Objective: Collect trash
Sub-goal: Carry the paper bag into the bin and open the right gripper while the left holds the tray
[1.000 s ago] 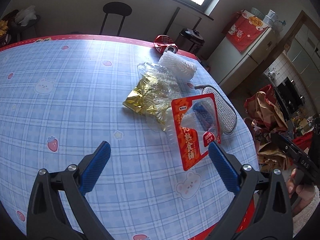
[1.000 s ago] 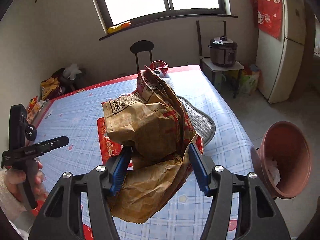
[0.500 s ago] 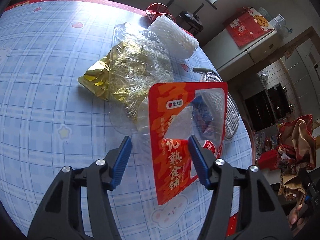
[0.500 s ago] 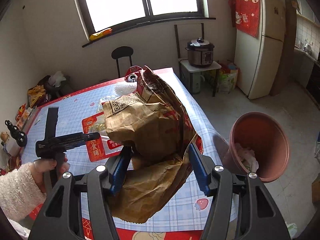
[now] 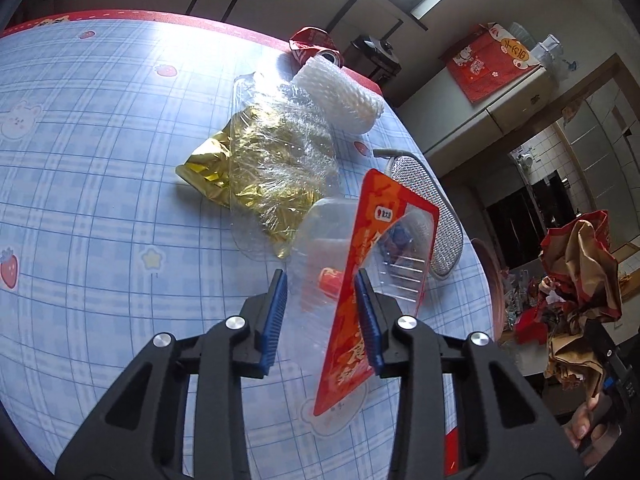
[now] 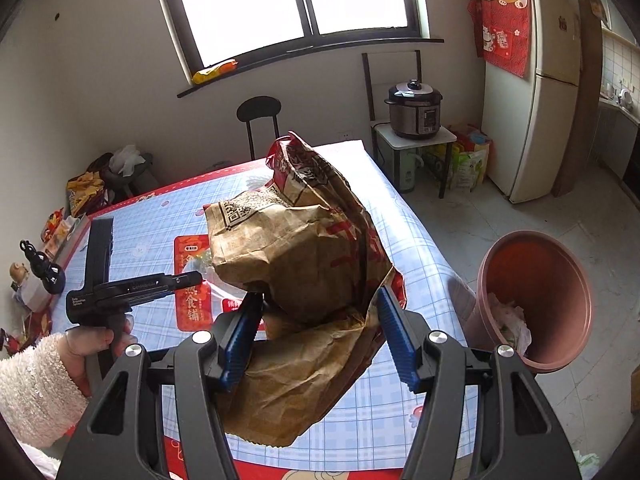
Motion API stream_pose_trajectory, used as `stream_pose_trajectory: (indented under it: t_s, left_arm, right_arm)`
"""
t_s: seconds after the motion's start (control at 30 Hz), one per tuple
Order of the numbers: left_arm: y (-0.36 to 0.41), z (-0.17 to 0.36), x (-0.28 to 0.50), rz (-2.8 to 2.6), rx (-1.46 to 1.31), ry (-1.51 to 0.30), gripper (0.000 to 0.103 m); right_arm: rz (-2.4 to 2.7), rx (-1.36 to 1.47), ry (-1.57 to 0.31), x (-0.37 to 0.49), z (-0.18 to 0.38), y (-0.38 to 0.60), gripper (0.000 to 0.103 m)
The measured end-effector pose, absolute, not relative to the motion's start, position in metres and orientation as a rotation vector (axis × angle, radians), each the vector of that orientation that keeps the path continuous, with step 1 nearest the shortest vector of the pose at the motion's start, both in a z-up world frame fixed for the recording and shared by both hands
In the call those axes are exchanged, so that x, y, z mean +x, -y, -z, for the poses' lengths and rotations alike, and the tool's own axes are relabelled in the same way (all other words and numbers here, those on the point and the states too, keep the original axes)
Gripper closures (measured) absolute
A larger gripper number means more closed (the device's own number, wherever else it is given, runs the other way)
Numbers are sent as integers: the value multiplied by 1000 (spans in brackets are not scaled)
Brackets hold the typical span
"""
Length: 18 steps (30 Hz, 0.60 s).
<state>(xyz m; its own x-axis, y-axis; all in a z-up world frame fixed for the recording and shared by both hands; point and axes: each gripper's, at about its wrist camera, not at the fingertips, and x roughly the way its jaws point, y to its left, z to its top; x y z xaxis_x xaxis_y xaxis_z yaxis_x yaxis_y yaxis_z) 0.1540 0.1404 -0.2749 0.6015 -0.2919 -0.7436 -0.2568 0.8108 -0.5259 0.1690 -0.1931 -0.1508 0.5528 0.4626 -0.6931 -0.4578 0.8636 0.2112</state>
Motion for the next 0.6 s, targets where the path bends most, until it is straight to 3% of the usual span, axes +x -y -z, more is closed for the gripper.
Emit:
stream_pose_trajectory:
  t_s: [0.6]
  left_arm:
    - [-157,139,72,-177,-485,-718,67]
  right_arm:
    - [-498,165,-728,200,142,260,45]
